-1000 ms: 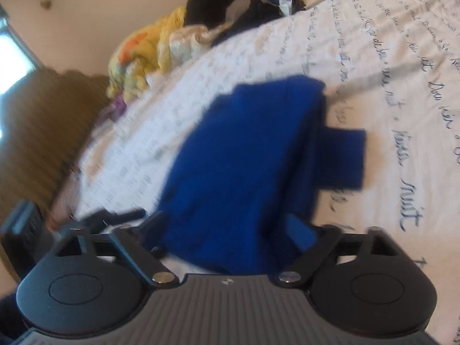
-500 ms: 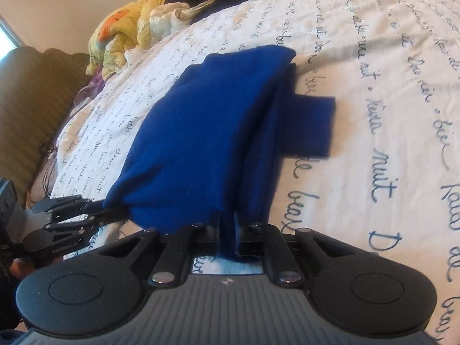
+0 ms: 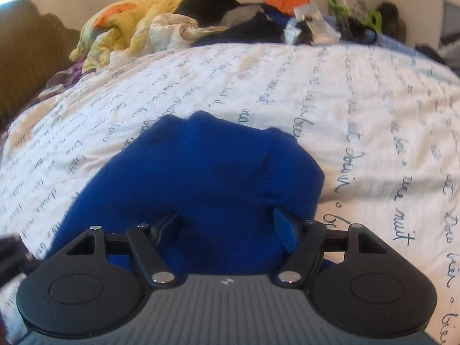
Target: Fold small clothes
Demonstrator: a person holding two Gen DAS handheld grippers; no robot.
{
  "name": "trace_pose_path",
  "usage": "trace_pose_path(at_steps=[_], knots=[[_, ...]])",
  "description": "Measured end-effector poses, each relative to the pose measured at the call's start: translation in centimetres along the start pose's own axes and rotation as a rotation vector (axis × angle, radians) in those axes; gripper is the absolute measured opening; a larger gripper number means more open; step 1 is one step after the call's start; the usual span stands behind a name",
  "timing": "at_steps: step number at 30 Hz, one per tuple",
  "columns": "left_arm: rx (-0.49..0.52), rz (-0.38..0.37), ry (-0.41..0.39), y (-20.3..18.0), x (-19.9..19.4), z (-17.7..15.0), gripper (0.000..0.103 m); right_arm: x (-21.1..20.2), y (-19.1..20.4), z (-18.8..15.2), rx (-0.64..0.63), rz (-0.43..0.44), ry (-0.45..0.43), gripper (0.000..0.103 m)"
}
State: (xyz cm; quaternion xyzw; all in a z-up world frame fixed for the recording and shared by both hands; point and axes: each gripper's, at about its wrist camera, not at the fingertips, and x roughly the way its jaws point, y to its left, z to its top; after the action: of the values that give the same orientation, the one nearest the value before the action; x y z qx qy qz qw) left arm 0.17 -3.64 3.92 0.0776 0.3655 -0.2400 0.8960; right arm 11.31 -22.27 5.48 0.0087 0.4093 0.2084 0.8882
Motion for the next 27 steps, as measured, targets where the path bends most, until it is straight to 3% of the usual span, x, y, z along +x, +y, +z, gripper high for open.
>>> trace_pose_path(at_steps=[3,6,8,10,11,14,17,19,22,27], knots=[[-0.024,-0.008,-0.008,0.4,-0.1,-0.2,0.083,-1.6,1.3,1.0,0.016,-0.052,0.017,0.071],[-0.026,-0.008,-0.011,0.3,0.0,-0.3,0.085,-5.4,3.3,-0.2,-0.002,0.034,-0.066,0.072],[-0.016,-0.008,-0.010,0.1,0.0,-0.3,0.088,-4.9,4.4,-1.0,-0.045,0.035,-0.014,0.072],[-0.008,-0.004,-0.011,-0.1,0.2,-0.3,0.088,-2.4,4.3,-2.6,-0.124,-0.019,0.051,0.071],[-0.009,-0.005,-0.012,-0.1,0.2,-0.2,0.088,-2.4,3.9,-3.5,-0.176,0.001,-0.023,0.071],[-0.020,0.001,-0.014,0.0,-0.2,-0.3,0.087,-2.7,2.6,-3.1,-0.106,0.046,-0.033,0.071],[-0.041,0.026,-0.018,0.1,-1.4,-0.5,0.087,-3.9,4.1,-2.7,-0.096,-0.011,-0.011,0.072],[-0.052,0.032,-0.046,0.2,-3.2,-1.0,0.089,-6.3,4.9,-3.4,-0.075,-0.025,-0.046,0.073],[-0.097,0.070,-0.079,0.7,-5.8,-2.6,0.096,-10.3,5.0,-6.3,-0.018,0.010,-0.117,0.086],[-0.205,0.181,-0.002,1.0,-6.2,-4.6,0.096,-12.4,4.8,-12.5,0.046,-0.087,-0.050,0.089]])
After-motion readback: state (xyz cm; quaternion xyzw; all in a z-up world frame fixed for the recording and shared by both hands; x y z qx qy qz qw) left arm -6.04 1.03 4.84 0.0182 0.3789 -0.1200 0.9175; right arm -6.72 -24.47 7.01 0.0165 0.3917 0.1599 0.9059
